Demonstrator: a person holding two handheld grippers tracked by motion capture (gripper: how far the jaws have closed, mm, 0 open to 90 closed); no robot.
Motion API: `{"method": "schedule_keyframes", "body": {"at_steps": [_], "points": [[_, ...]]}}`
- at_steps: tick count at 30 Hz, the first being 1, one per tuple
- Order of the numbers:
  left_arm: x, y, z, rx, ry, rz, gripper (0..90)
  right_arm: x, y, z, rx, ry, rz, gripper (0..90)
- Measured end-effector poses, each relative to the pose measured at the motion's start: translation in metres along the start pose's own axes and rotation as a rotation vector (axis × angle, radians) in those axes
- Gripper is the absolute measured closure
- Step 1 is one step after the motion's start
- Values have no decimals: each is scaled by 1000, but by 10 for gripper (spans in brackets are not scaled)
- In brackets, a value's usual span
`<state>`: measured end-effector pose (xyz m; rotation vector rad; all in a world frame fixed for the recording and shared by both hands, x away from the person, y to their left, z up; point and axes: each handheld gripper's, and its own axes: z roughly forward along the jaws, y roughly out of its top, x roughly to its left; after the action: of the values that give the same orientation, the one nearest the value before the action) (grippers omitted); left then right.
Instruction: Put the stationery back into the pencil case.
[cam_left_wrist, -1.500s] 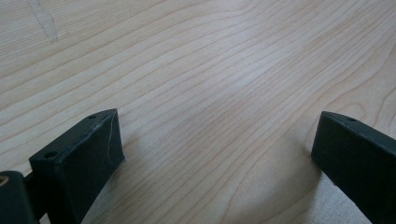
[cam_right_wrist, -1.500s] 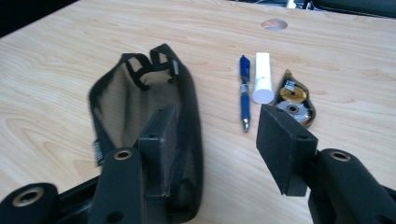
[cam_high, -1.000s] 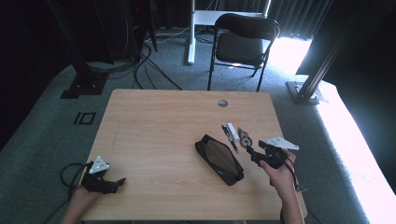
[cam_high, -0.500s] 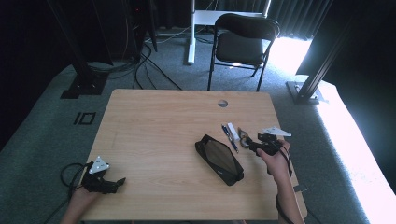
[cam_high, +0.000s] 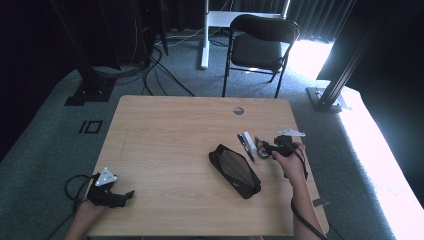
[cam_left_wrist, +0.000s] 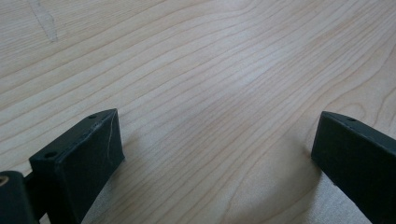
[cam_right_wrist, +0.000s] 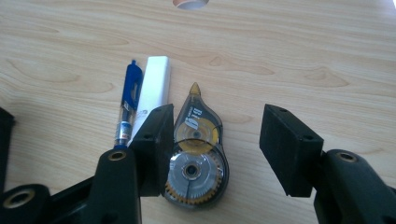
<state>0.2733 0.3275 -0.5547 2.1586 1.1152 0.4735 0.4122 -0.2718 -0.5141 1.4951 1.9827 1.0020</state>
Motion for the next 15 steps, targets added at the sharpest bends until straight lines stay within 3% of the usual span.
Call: {"method": "schedule_keyframes", "body": {"at_steps": [3, 15], "points": [[0, 0, 0, 0, 0, 0, 22, 0, 0, 10, 11, -3, 20, 452], [0, 0, 0, 0, 0, 0, 22, 6, -2, 34, 69, -5, 16, 451]]}}
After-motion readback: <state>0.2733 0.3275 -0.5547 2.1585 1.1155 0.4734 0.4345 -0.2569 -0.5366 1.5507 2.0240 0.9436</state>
